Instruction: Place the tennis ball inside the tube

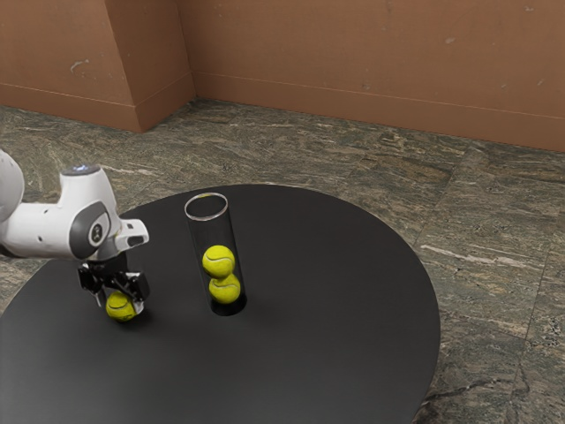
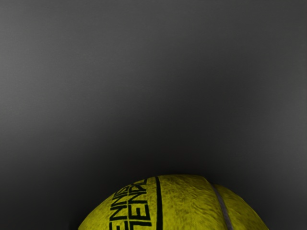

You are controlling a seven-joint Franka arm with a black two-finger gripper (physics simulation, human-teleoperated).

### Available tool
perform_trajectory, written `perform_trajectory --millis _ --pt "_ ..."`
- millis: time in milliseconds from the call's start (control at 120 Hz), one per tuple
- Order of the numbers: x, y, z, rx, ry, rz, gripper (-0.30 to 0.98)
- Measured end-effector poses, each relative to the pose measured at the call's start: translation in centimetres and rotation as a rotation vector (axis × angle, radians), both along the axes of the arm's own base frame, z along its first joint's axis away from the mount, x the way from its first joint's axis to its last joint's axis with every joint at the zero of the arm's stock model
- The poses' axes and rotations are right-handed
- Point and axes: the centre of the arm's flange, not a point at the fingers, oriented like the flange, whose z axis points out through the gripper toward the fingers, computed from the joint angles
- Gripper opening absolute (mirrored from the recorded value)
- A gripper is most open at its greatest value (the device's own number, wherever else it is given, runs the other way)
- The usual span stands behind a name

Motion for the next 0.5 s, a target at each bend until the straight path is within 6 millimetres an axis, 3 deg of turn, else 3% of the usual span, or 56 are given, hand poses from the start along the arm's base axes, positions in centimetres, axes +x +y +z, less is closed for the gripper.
perform_trajectory --millis 258,500 --pt "0.08 -0.13 -0.13 -0.001 0.000 -0.012 0.63" --pt "0.24 -0.52 -0.18 -0.004 -0.004 -0.023 0.45"
